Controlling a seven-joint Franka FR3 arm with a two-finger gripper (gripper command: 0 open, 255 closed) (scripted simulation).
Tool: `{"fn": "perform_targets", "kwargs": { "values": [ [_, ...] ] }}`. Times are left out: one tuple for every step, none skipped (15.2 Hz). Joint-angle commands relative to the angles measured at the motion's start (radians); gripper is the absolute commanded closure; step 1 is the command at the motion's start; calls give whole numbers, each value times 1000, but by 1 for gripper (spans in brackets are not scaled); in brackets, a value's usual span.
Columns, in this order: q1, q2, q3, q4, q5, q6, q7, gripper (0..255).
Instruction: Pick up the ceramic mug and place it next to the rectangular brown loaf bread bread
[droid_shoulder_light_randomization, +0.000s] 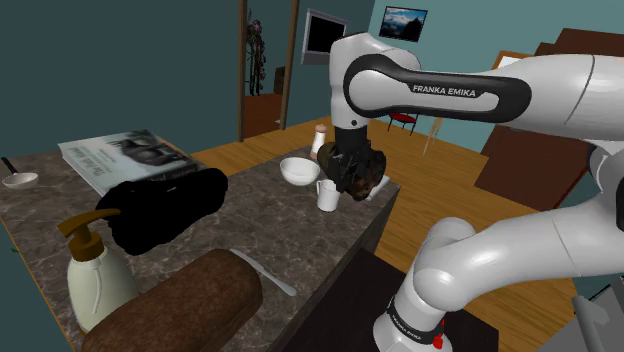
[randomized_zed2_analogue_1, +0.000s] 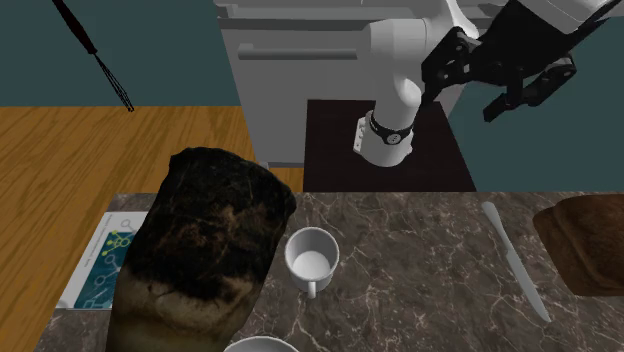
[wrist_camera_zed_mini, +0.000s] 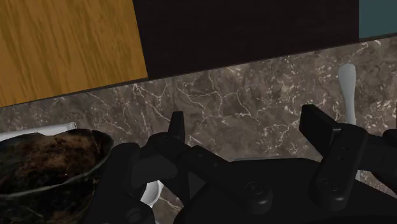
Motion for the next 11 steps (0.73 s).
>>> {"fn": "perform_targets", "kwargs": {
  "values": [
    [0, 0, 0, 0, 0, 0, 0, 0],
    [-7, 15, -16, -11, -10, 34, -13, 0],
    [-13, 31, -32, -21, -20, 69, -25, 0],
    [-20, 50, -49, -29, -29, 103, -37, 0],
    [-26, 69, -65, -36, -38, 138, -49, 0],
    [-33, 90, -81, -42, -46, 173, -61, 0],
    [-39, 113, -97, -45, -54, 207, -73, 0],
    [-45, 137, -113, -48, -61, 242, -85, 0],
    [-51, 162, -129, -49, -67, 276, -97, 0],
    [-57, 189, -144, -48, -72, 311, -110, 0],
    [-62, 217, -160, -46, -76, 344, -122, 0]
  ]
}}
